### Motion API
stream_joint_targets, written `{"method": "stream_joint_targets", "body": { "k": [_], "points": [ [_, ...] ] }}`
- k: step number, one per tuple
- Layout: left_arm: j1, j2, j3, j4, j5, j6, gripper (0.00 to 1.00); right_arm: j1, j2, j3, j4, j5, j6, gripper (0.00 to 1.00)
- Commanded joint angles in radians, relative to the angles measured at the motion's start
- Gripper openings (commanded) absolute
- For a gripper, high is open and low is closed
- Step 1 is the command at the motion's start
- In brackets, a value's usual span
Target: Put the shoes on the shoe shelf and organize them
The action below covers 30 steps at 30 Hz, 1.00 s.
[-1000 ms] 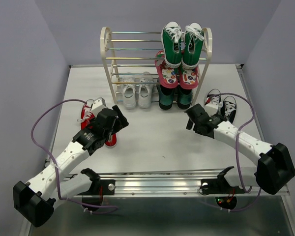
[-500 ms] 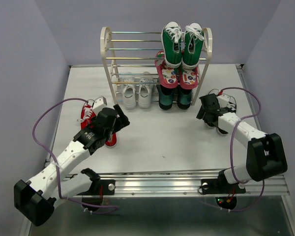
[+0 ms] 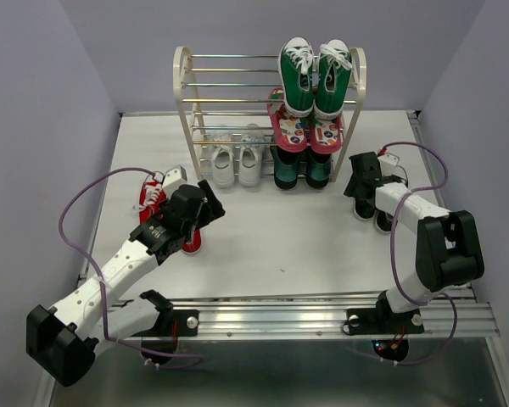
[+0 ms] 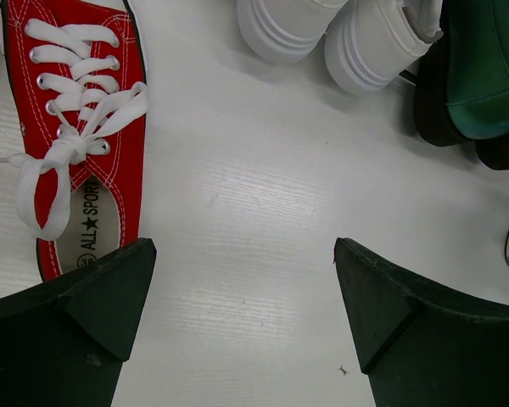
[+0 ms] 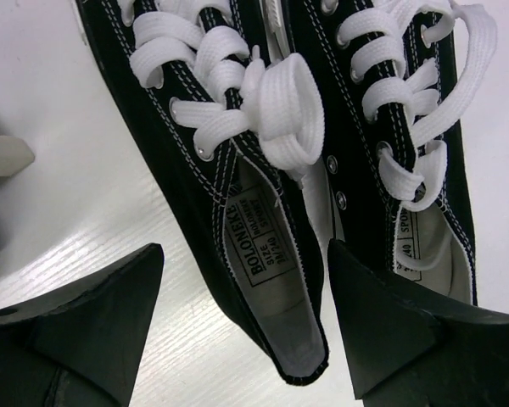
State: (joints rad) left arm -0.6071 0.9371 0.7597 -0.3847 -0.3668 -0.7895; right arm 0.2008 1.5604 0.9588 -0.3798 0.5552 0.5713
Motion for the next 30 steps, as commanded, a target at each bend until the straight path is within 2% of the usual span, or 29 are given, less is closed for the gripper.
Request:
{"method": "stream_joint_targets", "body": {
  "k": [1,3,4,6,7,13,16,20,23,24,26,28,30],
  "points": [
    [0.003,0.0,0.016,0.027,-0.014,0.021,0.99,-0.011,-0.003,-0.014,0.042,0.02,0.004,0.83],
    [0.003,0.0,0.018,0.029,-0.014,0.022,0.99,-0.02,-0.01,-0.032,0.042,0.025,0.012,0.82],
    [0.003,0.0,0.018,0.029,-0.014,0.021,0.99,-0.02,-0.007,-0.037,0.044,0.029,0.015,0.72],
    [0.003,0.0,0.018,0.029,-0.012,0.022,0.99,-0.02,0.001,-0.038,0.044,0.031,0.015,0.63],
    [0.003,0.0,0.02,0.027,-0.012,0.022,0.99,-0.02,0.001,-0.038,0.045,0.031,0.015,0.46],
    [0.001,-0.012,0.018,0.024,-0.011,0.018,0.99,-0.02,-0.04,-0.058,0.053,0.002,0.007,0.01],
    [0.001,-0.023,0.015,0.027,-0.009,0.019,0.99,-0.02,-0.089,-0.083,0.053,-0.049,0.009,0.01],
    [0.003,-0.026,0.007,0.046,0.008,0.029,0.99,0.011,-0.213,-0.155,0.033,-0.233,0.016,0.01],
    [0.003,-0.017,0.007,0.049,0.02,0.033,0.99,0.161,-0.267,-0.186,-0.045,-0.204,0.087,0.01],
    [0.001,-0.014,0.007,0.046,0.025,0.038,0.99,0.267,-0.272,-0.189,-0.098,-0.178,0.146,0.01],
    [0.003,-0.011,0.007,0.044,0.029,0.042,0.99,0.368,-0.273,-0.186,-0.141,-0.178,0.223,0.01],
    [0.003,-0.011,0.009,0.04,0.032,0.05,0.99,0.502,-0.264,-0.186,-0.159,-0.185,0.348,0.01],
    [0.004,-0.014,0.007,0.038,0.035,0.055,0.99,0.581,-0.229,-0.18,-0.145,-0.195,0.437,0.01]
  ]
}}
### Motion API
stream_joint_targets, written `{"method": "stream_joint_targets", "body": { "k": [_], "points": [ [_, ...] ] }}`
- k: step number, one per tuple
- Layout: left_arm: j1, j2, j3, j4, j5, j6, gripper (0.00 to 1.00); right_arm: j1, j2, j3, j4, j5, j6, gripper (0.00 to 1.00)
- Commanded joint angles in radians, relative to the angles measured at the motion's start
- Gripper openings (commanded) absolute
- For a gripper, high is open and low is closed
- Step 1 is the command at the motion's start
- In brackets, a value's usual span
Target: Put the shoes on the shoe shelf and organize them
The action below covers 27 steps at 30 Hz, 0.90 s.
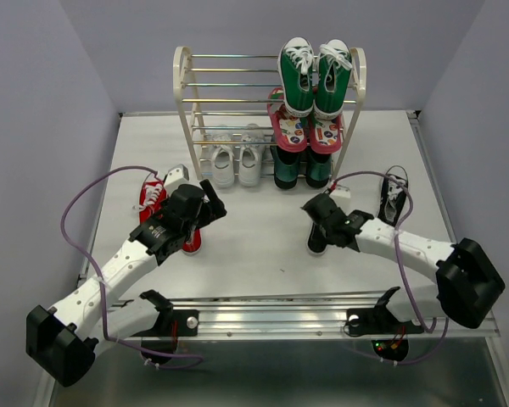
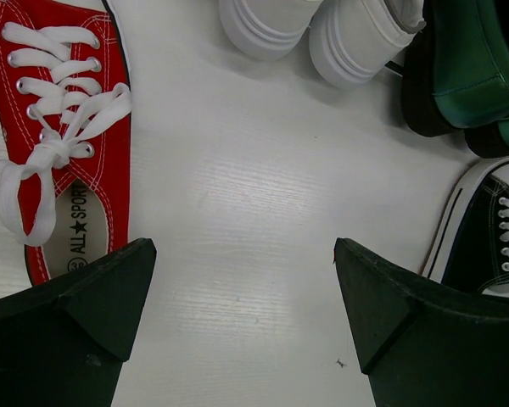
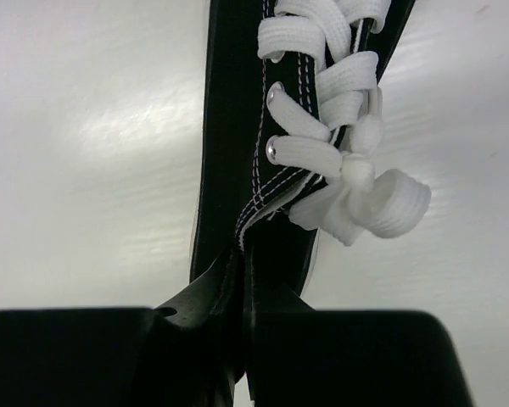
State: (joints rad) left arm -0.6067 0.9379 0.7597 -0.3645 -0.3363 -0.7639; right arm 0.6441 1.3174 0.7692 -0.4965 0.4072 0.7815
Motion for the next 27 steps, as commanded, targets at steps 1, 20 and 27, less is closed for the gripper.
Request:
{"method": "stream_joint_targets", "body": {
  "k": [1,20,27],
  "points": [
    [0.004,-0.014,0.006,0.016,0.002,0.031,0.99,0.173,0.034,0.027,0.001,-0.057,0.242,0.01],
    [0.004,-0.042,0.012,-0.036,0.019,0.043,0.99,0.482,0.408,0.404,0.211,-0.11,0.165,0.01],
    [0.005,-0.016,0.029,-0.039,0.022,0.06,0.99,0.491,0.338,0.346,0.211,-0.042,0.234,0.01]
  ]
}}
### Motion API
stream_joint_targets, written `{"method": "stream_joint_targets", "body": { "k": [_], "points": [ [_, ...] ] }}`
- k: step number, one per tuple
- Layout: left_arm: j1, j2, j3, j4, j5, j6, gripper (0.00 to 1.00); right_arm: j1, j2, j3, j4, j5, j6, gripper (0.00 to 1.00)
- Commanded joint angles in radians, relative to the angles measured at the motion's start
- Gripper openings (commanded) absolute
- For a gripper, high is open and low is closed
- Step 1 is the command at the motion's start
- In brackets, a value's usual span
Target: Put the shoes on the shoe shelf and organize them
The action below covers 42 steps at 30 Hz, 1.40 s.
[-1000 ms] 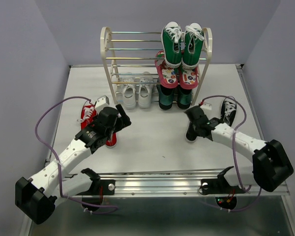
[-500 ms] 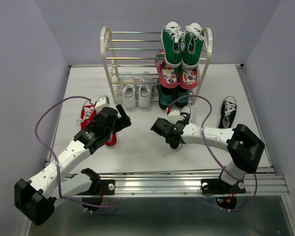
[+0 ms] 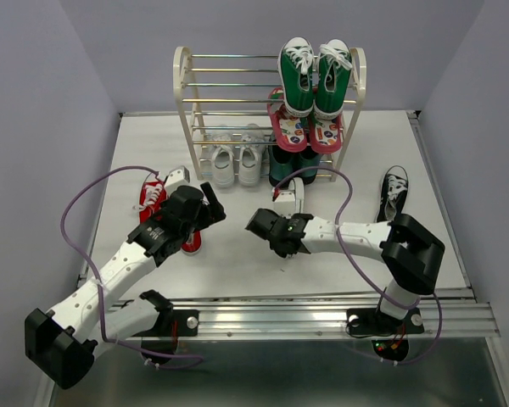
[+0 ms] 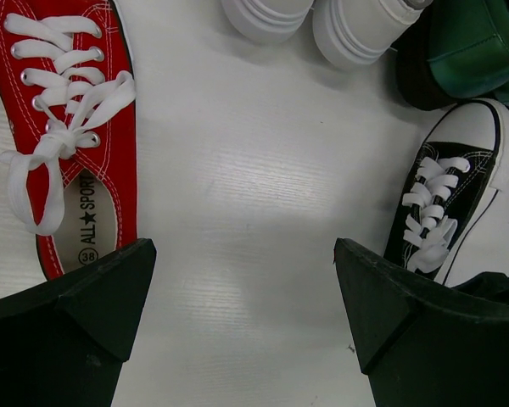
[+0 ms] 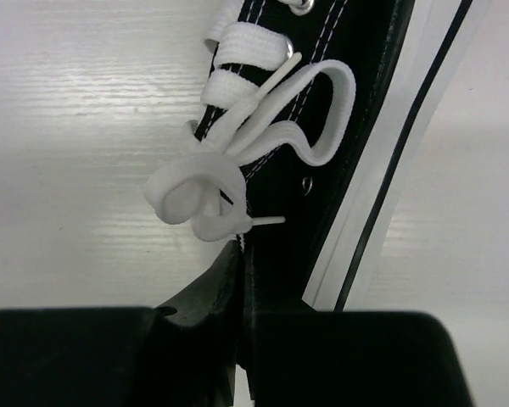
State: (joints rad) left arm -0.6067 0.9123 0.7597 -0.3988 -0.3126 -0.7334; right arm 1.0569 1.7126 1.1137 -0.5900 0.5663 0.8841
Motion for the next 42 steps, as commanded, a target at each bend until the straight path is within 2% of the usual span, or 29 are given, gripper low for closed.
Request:
{"method": "stream_joint_targets", "body": {
  "k": [1,5,11,15,17,19,20,22,24,28,29,32,34,42],
  "points": [
    [0.004,0.017,0.033,-0.003,0.0,0.032,0.99,0.087,-0.067,-0.002,0.305,-0.191,0.136,0.01],
    [0.005,0.03,0.044,0.002,0.01,0.042,0.99,0.127,-0.11,0.003,0.305,-0.129,0.124,0.01],
    [0.004,0.023,0.044,0.009,0.026,0.043,0.99,0.149,-0.126,0.003,0.42,-0.164,0.035,0.01],
    [0.004,0.014,0.036,0.0,0.03,0.04,0.99,0.149,-0.104,0.011,0.429,-0.181,0.013,0.01],
    [0.005,0.01,0.035,-0.012,0.03,0.04,0.99,0.149,-0.081,0.011,0.427,-0.198,0.018,0.13],
    [0.004,0.007,0.036,-0.02,0.036,0.04,0.99,0.149,-0.067,0.009,0.426,-0.207,0.015,0.29],
    [0.004,0.005,0.035,-0.029,0.04,0.04,0.99,0.149,-0.059,0.008,0.426,-0.21,0.016,0.48],
    [0.005,-0.001,0.029,-0.035,0.061,0.037,0.99,0.149,-0.057,0.008,0.426,-0.23,0.006,0.53],
    [0.005,-0.004,0.013,-0.038,0.086,0.031,0.99,0.149,-0.065,0.006,0.424,-0.241,-0.004,0.7],
    [0.004,-0.006,-0.022,-0.035,0.144,0.014,0.99,0.149,-0.106,-0.009,0.42,-0.233,-0.017,0.8],
    [0.004,-0.003,-0.028,-0.028,0.164,0.014,0.99,0.149,-0.119,-0.015,0.412,-0.224,-0.016,0.87],
    [-0.005,0.01,-0.051,-0.014,0.239,0.008,0.99,0.149,-0.175,-0.026,0.33,-0.108,-0.002,1.0],
    [-0.039,0.023,-0.069,-0.012,0.247,-0.009,0.99,0.126,-0.223,-0.032,0.27,-0.059,0.013,1.0],
    [-0.18,0.088,-0.082,-0.054,0.244,-0.081,0.99,-0.171,-0.416,-0.187,0.115,-0.028,-0.005,1.0]
  ]
}}
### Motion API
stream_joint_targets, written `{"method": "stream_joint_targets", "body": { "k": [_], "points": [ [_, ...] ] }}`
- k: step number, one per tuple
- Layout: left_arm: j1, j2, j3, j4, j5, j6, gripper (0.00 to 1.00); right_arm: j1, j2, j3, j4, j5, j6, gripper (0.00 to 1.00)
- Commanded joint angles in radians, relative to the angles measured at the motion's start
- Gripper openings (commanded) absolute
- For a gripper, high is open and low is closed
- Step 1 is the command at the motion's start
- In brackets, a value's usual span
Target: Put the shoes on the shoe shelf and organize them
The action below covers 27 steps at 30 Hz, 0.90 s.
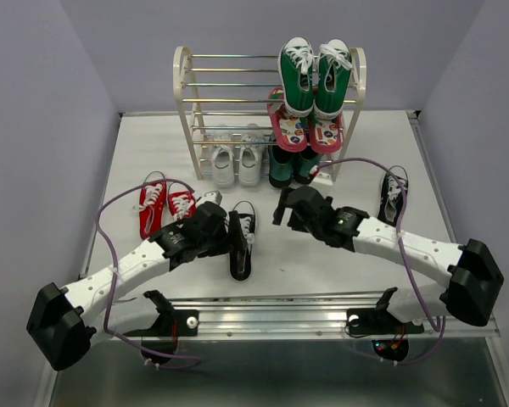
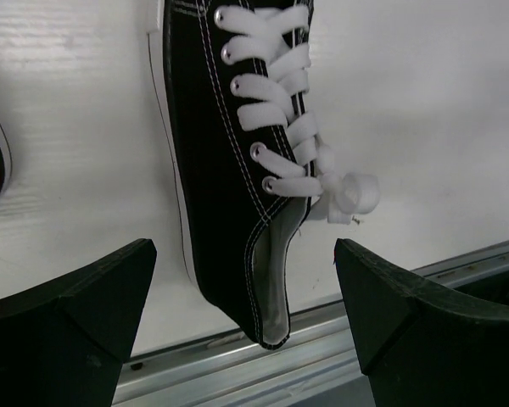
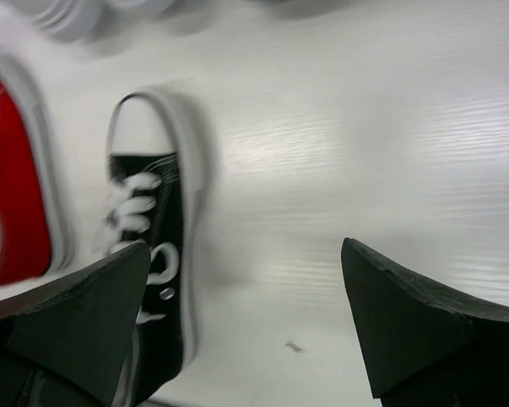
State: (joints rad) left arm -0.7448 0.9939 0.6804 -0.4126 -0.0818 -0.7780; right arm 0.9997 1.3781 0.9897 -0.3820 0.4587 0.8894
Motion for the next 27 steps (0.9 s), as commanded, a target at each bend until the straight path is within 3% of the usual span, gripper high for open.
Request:
{"method": "stream_joint_targets", "body": {
  "k": [1,6,15,22,27],
  "points": [
    [-0.051,0.009,-0.005,-0.051,0.014,-0.047,0.99,-0.136,-0.097,-0.072,-0.106,0.092,-0.015,1.0],
    [-0.108,0.006,-0.028,-0.083,0.071,-0.098,0.99,-0.205,-0.169,-0.114,-0.129,0.142,-0.043,1.0],
    [-0.208,0.123,-0.002,-0.173,0.014,-0.139,0.99,-0.262,-0.156,-0.146,-0.132,0.169,-0.073,1.0],
    [-0.228,0.181,0.045,-0.195,-0.025,-0.158,0.81,-0.285,-0.14,-0.16,-0.129,0.169,-0.087,1.0],
    [-0.255,0.228,0.094,-0.227,-0.07,-0.17,0.75,-0.303,-0.133,-0.172,-0.129,0.161,-0.093,1.0]
  ]
}}
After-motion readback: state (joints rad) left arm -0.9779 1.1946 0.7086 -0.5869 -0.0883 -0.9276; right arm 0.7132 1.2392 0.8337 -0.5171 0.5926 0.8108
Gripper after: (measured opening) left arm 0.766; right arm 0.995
